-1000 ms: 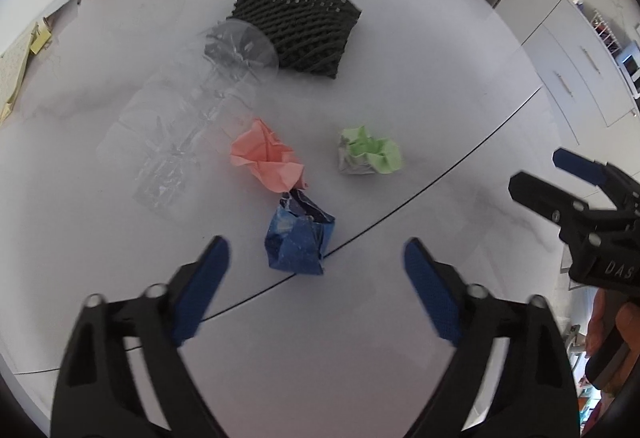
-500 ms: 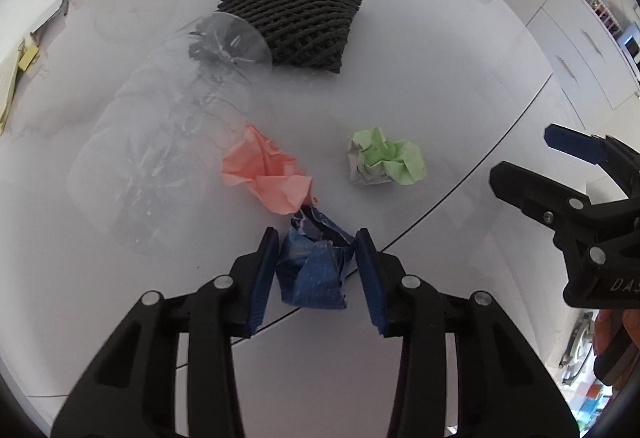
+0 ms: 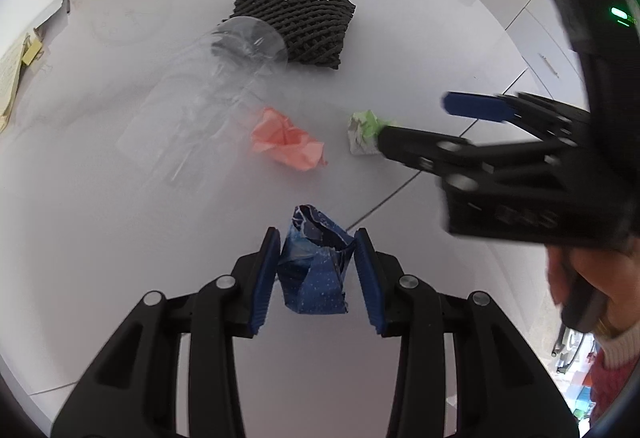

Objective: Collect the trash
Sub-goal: 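Grasp the green crumpled paper with the right gripper while the left holds the packet, then carry both items over the white bin and open both grippers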

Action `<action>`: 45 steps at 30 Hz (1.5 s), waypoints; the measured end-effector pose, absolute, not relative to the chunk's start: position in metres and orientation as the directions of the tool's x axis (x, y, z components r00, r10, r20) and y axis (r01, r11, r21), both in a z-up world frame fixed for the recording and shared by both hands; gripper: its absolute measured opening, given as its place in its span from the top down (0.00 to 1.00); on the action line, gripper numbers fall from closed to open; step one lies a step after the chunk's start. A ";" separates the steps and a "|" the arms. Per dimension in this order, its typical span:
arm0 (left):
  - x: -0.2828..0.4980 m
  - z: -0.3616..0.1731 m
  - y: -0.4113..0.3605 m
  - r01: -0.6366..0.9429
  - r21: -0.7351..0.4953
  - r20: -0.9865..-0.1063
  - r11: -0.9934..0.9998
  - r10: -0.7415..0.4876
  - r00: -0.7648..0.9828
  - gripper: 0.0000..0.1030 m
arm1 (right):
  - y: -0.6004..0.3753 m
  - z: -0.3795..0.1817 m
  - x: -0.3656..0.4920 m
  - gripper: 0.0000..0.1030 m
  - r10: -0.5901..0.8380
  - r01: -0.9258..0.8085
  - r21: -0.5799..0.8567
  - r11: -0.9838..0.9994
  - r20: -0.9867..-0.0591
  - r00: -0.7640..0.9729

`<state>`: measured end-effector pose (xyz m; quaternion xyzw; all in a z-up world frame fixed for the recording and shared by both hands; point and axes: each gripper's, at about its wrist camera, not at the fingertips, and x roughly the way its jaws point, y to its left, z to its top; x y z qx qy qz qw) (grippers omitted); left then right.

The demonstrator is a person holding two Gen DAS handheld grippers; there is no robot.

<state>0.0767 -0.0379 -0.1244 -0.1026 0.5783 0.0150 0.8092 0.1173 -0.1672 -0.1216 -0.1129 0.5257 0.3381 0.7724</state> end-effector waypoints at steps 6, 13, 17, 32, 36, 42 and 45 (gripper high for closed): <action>0.065 -0.121 -0.029 -0.157 -0.144 -0.940 0.977 -0.085 0.331 0.63 | -0.149 -0.137 0.117 0.42 0.356 -0.646 0.149 0.749 -0.912 0.202; 0.069 -0.122 -0.032 -0.158 -0.130 -0.939 0.979 -0.070 0.336 0.63 | -0.149 -0.135 0.109 0.66 0.337 -0.652 0.129 0.747 -0.919 0.205; 0.068 -0.117 -0.047 -0.116 -0.113 -0.937 0.987 -0.067 0.343 0.63 | -0.169 -0.125 0.099 0.66 0.347 -0.618 0.144 0.773 -0.912 0.222; 0.041 -0.095 -0.217 0.249 -0.196 -0.924 0.948 -0.264 0.277 0.63 | -0.400 -0.100 -0.040 0.65 0.206 -0.289 0.124 0.949 -0.939 0.276; 0.024 -0.097 -0.273 0.328 -0.209 -0.926 0.921 -0.294 0.237 0.63 | -0.448 -0.103 -0.078 0.64 0.200 -0.197 0.148 0.969 -0.940 0.278; 0.004 -0.100 -0.325 0.377 -0.195 -0.933 0.906 -0.290 0.215 0.63 | -0.486 -0.106 -0.107 0.64 0.195 -0.176 0.149 0.973 -0.939 0.284; -0.001 -0.103 -0.337 0.382 -0.178 -0.936 0.907 -0.276 0.220 0.63 | -0.491 -0.104 -0.110 0.64 0.200 -0.187 0.150 0.971 -0.935 0.293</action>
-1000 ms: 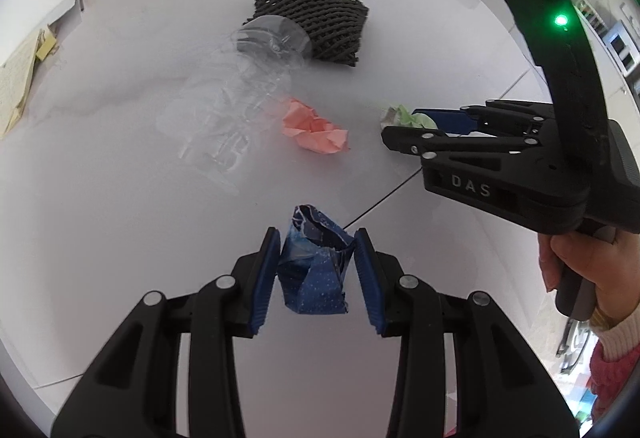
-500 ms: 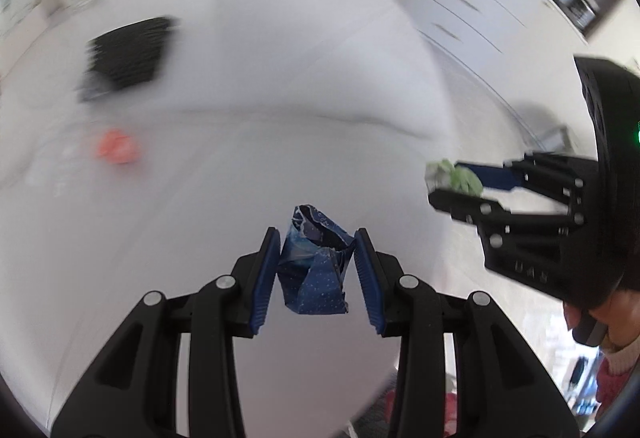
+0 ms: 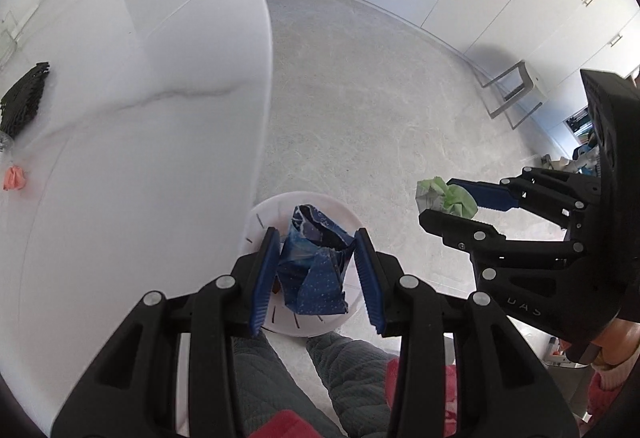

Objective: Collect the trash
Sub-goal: 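Carry both items over the white bin and open both grippers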

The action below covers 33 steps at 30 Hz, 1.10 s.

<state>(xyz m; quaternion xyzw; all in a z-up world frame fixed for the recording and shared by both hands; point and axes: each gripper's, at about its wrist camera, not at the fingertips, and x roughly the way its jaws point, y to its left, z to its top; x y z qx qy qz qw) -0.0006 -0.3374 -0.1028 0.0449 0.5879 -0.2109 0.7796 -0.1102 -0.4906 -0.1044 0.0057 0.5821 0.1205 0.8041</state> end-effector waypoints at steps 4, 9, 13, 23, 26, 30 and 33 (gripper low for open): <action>-0.008 -0.104 -0.343 0.380 -0.157 -0.939 0.912 -0.256 0.228 0.63 | -0.495 -0.104 -0.115 0.64 0.208 -0.207 0.149 0.967 -0.931 0.300; -0.014 -0.104 -0.347 0.364 -0.148 -0.944 0.919 -0.241 0.226 0.63 | -0.498 -0.103 -0.121 0.64 0.220 -0.221 0.157 0.963 -0.928 0.300; -0.015 -0.103 -0.346 0.363 -0.146 -0.945 0.920 -0.239 0.224 0.63 | -0.495 -0.103 -0.122 0.64 0.225 -0.224 0.160 0.961 -0.926 0.304; -0.014 -0.101 -0.349 0.375 -0.099 -0.952 0.922 -0.198 0.235 0.28 | -0.496 -0.102 -0.122 0.64 0.228 -0.226 0.163 0.960 -0.925 0.305; -0.012 -0.100 -0.346 0.365 -0.092 -0.951 0.926 -0.191 0.244 0.23 | -0.495 -0.102 -0.123 0.64 0.228 -0.227 0.162 0.960 -0.925 0.305; -0.010 -0.099 -0.338 0.337 -0.088 -0.951 0.937 -0.179 0.251 0.18 | -0.492 -0.100 -0.123 0.64 0.229 -0.232 0.162 0.959 -0.924 0.305; -0.007 -0.096 -0.327 0.304 -0.080 -0.950 0.949 -0.165 0.264 0.17 | -0.489 -0.102 -0.123 0.64 0.236 -0.239 0.167 0.957 -0.924 0.300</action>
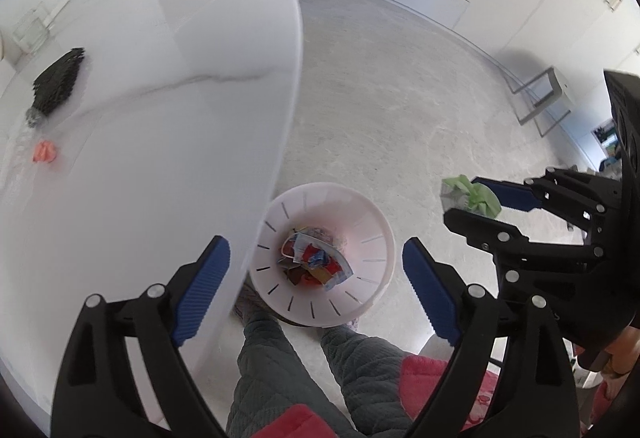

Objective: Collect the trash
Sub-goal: 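Carry both items over the white bin and open both grippers, then grasp the clear plastic bottle around its middle with the left gripper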

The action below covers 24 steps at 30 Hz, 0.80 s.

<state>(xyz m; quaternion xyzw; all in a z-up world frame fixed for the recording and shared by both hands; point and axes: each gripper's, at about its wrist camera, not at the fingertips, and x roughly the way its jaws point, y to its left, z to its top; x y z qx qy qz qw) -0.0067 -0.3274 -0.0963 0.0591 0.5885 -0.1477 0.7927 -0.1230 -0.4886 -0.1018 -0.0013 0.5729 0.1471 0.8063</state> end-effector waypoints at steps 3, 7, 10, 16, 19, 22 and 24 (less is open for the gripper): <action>-0.004 -0.091 -0.313 0.262 -0.068 -0.946 0.963 -0.146 0.290 0.15 | -0.480 -0.108 -0.121 0.58 0.265 -0.266 0.191 0.945 -0.924 0.276; 0.000 -0.081 -0.288 0.189 -0.054 -0.936 0.981 -0.115 0.333 0.12 | -0.459 -0.118 -0.120 0.07 0.222 -0.310 0.134 0.941 -0.937 0.268; 0.006 -0.073 -0.260 0.126 -0.036 -0.929 0.991 -0.080 0.361 0.11 | -0.446 -0.122 -0.115 0.05 0.212 -0.317 0.129 0.940 -0.946 0.244; 0.017 -0.054 -0.195 0.000 0.013 -0.909 1.000 0.012 0.416 0.07 | -0.418 -0.093 -0.088 0.02 0.231 -0.335 0.129 0.933 -0.930 0.285; 0.026 -0.044 -0.155 -0.069 0.036 -0.897 0.997 0.063 0.437 0.07 | -0.403 -0.073 -0.073 0.02 0.247 -0.347 0.129 0.929 -0.914 0.323; 0.038 -0.036 -0.112 -0.121 0.060 -0.882 0.991 0.109 0.458 0.07 | -0.378 -0.048 -0.051 0.02 0.283 -0.359 0.146 0.922 -0.887 0.366; 0.044 -0.034 -0.091 -0.135 0.064 -0.878 0.989 0.120 0.463 0.07 | -0.365 -0.040 -0.037 0.02 0.305 -0.364 0.162 0.917 -0.873 0.380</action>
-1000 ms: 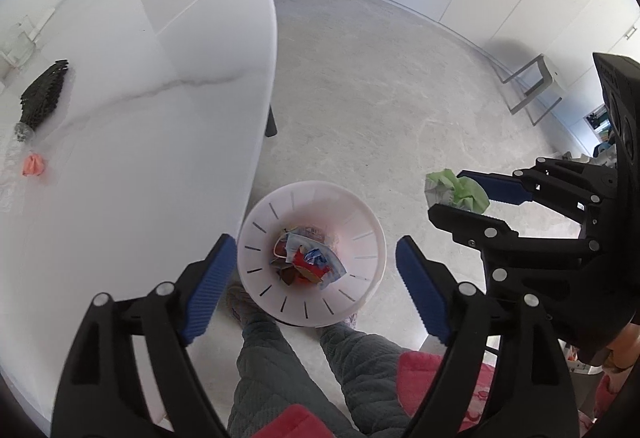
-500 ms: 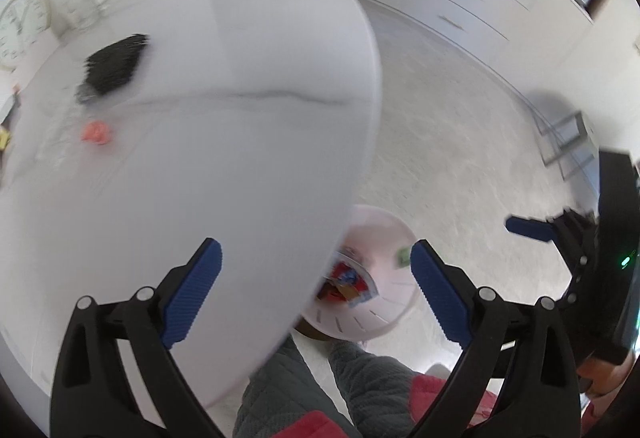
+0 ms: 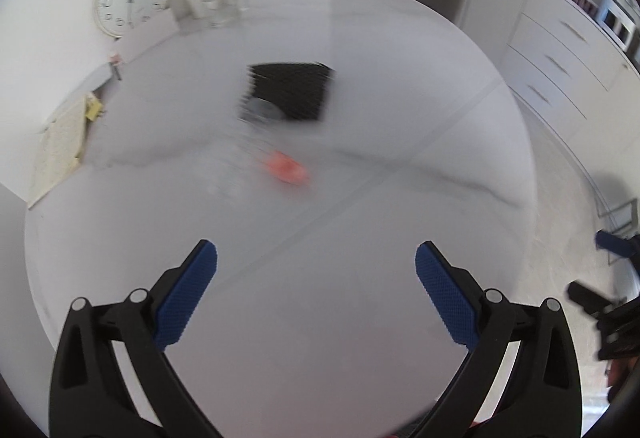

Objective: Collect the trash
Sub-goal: 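Grasp the clear plastic bottle around its middle with the left gripper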

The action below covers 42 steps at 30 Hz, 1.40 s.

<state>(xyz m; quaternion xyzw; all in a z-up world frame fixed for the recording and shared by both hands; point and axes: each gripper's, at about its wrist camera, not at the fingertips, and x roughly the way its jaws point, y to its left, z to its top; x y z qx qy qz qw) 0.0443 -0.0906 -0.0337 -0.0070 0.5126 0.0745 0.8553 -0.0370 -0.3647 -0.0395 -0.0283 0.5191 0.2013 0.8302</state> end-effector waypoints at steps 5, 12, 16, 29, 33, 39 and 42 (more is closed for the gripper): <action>0.076 -0.043 -0.044 -0.084 0.107 -0.873 0.991 0.134 0.470 0.07 | -0.318 -0.025 0.008 0.02 0.314 -0.373 0.159 0.914 -0.861 0.401; 0.132 -0.078 -0.004 0.060 0.091 -0.905 0.994 0.057 0.421 0.07 | -0.257 -0.030 0.066 0.02 0.306 -0.390 0.149 0.909 -0.873 0.380; 0.158 -0.102 0.003 0.145 0.091 -0.928 0.985 0.031 0.372 0.07 | -0.228 -0.036 0.094 0.02 0.308 -0.369 0.166 0.915 -0.877 0.369; 0.189 -0.130 0.013 0.383 -0.062 -0.954 0.922 -0.167 0.248 0.16 | -0.186 -0.058 0.125 0.02 0.294 -0.291 0.199 0.936 -0.896 0.332; 0.197 -0.135 0.017 0.399 -0.074 -0.961 0.914 -0.172 0.216 0.35 | -0.186 -0.058 0.124 0.02 0.279 -0.285 0.186 0.940 -0.902 0.328; 0.199 -0.137 0.023 0.370 -0.107 -0.965 0.923 -0.185 0.183 0.39 | -0.180 -0.059 0.125 0.02 0.282 -0.314 0.184 0.932 -0.909 0.307; 0.193 -0.132 0.028 0.341 -0.125 -0.959 0.932 -0.202 0.199 0.39 | -0.171 -0.058 0.127 0.02 0.303 -0.373 0.185 0.909 -0.908 0.290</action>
